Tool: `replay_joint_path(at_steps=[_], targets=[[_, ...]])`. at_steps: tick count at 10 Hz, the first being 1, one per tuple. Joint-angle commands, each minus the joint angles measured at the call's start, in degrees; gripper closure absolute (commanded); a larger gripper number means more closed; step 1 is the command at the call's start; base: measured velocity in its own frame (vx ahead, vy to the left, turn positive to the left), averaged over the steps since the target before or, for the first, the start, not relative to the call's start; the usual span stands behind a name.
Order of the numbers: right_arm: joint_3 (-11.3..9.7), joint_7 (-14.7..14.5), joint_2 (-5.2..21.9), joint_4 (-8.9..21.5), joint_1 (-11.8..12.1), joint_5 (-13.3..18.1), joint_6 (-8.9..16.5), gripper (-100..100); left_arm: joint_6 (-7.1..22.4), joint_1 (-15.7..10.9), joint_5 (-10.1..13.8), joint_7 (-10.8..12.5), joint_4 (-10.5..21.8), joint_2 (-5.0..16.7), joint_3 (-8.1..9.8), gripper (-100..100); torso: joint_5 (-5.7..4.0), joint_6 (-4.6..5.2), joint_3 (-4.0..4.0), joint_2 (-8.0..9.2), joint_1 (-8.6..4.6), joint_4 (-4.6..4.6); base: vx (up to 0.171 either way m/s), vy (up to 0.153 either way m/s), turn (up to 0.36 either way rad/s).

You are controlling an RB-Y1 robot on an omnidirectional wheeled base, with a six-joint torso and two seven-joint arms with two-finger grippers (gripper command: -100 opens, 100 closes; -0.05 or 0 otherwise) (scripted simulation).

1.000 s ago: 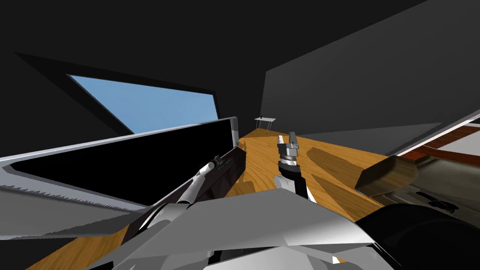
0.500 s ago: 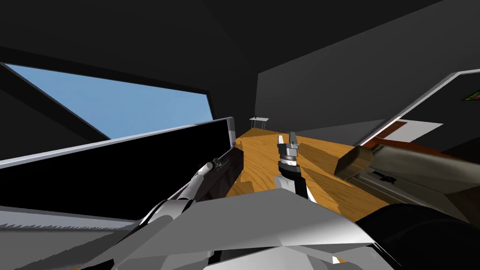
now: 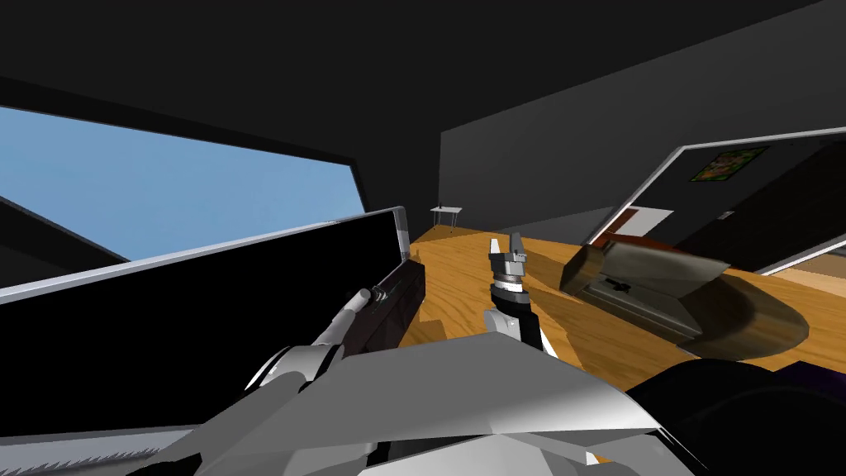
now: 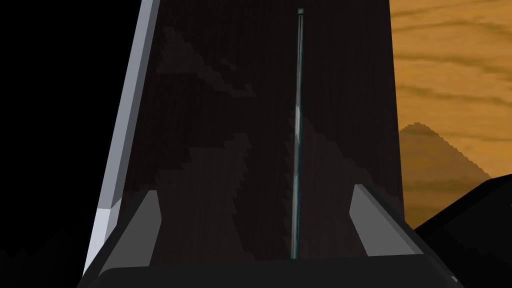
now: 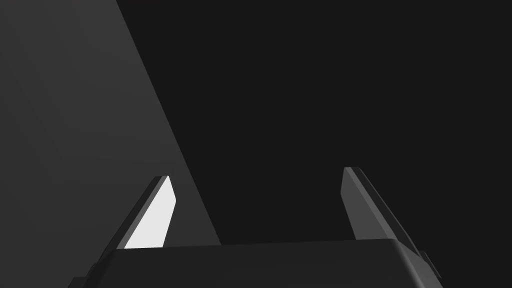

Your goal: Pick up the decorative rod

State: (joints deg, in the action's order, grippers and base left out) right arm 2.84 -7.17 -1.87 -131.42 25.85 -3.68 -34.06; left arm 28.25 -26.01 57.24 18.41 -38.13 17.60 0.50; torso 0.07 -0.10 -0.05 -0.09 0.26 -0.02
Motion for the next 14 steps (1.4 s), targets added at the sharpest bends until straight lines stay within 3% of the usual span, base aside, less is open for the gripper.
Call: replay_joint_path(at_steps=[1,6,9,11,12,14], targets=[[0.00,0.00,0.00,0.00,0.00,0.00,0.00,0,1.97,-0.41,0.40,1.02,2.86,0.65,1.00,-100,0.00,0.00,0.00,0.00,0.00,0.00,-0.059,0.116,-0.354],[0.00,0.00,0.00,0.00,0.01,0.00,0.00,0,2.91,-0.88,0.97,1.19,6.07,1.03,1.66,-100,-0.02,-0.04,-0.03,-0.06,-0.12,-0.01,-0.031,0.045,-0.096],[0.01,0.00,0.00,0.00,0.02,0.00,0.00,0,4.43,-1.53,1.80,1.42,10.28,1.59,2.84,-100,-0.02,-0.06,-0.03,-0.06,-0.11,-0.01,-0.035,0.046,-0.154],[0.01,0.00,0.00,0.00,0.01,0.00,0.00,0,4.43,-1.53,1.80,1.42,10.28,1.59,2.84,-100,-0.01,-0.05,-0.02,-0.04,-0.05,-0.01,-0.022,0.043,-0.061],[0.01,0.00,0.00,0.00,0.02,0.00,0.00,0,5.47,-1.87,2.30,1.53,13.30,1.91,3.74,-100,-0.02,-0.07,-0.06,-0.11,-0.13,-0.02,-0.027,0.063,-0.328],[0.01,0.00,0.00,0.00,0.02,0.00,0.00,0,5.47,-1.87,2.30,1.53,13.30,1.91,3.74,-100,0.00,-0.07,-0.03,-0.06,0.00,-0.01,-0.029,0.055,-0.053]])
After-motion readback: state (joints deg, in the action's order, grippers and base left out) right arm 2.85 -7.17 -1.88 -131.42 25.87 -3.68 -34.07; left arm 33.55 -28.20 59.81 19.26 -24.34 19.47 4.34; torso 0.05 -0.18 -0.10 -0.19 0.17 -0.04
